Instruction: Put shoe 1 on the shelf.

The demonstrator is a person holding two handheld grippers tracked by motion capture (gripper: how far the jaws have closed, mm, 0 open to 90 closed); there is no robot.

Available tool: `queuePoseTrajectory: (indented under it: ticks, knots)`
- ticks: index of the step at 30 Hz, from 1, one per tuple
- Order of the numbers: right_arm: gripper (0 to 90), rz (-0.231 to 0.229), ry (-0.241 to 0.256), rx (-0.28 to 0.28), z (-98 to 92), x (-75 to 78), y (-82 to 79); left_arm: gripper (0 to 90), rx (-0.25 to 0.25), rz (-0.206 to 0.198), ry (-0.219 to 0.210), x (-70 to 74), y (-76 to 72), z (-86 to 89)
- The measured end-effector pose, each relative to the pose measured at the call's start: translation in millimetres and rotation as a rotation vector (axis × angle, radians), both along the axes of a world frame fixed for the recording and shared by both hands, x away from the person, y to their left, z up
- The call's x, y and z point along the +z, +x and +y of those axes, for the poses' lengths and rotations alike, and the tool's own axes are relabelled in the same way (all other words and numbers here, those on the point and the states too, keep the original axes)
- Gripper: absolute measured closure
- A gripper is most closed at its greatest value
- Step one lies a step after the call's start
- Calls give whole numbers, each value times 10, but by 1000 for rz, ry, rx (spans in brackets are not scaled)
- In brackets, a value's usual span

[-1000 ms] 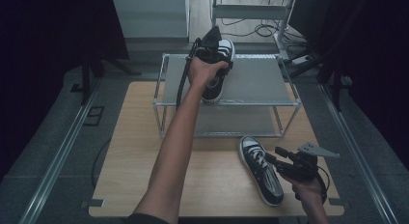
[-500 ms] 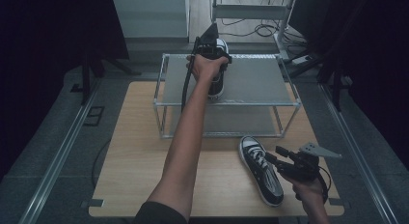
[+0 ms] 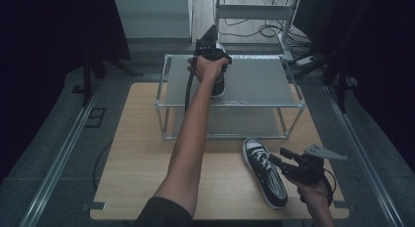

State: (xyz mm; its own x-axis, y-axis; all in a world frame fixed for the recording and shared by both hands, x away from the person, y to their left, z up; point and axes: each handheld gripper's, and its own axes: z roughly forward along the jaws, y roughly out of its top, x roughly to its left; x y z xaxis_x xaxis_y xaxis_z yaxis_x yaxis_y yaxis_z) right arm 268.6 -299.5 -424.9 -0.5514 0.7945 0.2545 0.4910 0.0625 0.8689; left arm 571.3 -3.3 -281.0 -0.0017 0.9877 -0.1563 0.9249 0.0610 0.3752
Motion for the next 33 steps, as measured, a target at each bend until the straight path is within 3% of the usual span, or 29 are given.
queuePoseTrajectory:
  ticks: [6, 14, 19, 21, 26, 28, 33]
  knots:
    - [431, 8, -8, 13, 50, -22, 5, 156, -6, 9, 4, -87, 26, -10]
    - [431, 11, -10, 14, 56, -29, 10, 142, -13, 10, 15, -71, 25, -36]
    - [430, 13, -12, 15, 70, -41, 14, 80, -49, -26, 12, -19, -17, -59]
    - [430, 15, -15, 19, 70, -42, 16, 79, -61, -58, 8, 30, -58, -61]
    - [430, 18, -18, 19, 79, -53, 21, 100, -143, -147, -31, 179, -217, -31]
    - [430, 19, -22, 19, 75, -53, 22, 133, -212, -179, -28, 236, -314, -13]
    - [430, 24, -33, 13, 80, -58, 25, 154, -347, -262, -98, 364, -567, 102]
